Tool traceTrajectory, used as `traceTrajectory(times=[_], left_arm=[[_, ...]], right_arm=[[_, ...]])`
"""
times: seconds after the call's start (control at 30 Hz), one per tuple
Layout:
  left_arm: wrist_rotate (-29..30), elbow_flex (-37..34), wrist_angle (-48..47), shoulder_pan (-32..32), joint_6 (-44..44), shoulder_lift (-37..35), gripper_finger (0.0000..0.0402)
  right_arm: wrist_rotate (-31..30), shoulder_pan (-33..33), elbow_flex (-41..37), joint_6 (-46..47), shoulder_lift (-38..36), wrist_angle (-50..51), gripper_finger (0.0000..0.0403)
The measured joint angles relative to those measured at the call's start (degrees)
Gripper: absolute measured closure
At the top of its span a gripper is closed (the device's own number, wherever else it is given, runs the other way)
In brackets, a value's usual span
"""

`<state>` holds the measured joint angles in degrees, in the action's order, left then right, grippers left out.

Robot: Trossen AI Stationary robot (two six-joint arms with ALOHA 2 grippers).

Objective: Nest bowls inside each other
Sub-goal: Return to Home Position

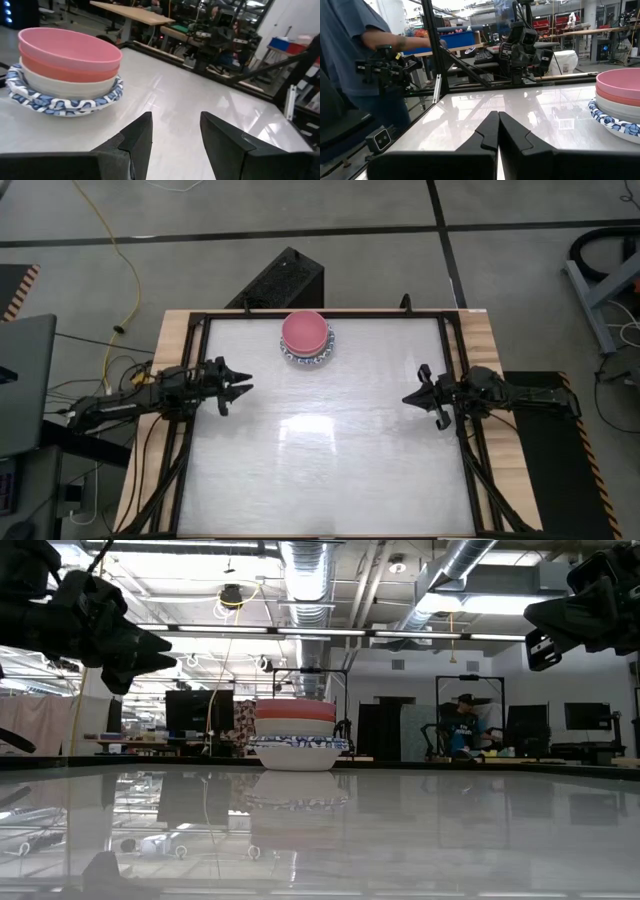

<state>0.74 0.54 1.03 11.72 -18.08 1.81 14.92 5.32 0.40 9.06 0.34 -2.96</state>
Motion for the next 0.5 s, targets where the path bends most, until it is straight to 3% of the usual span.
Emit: traceTrajectory(times=[0.5], left_arm=[[0.1,0.0,0.0,0.7,0.2,0.4,0.0246]], right_arm=[[0.0,0.0,0.0,0.0,0.0,-0.3,0.0376]])
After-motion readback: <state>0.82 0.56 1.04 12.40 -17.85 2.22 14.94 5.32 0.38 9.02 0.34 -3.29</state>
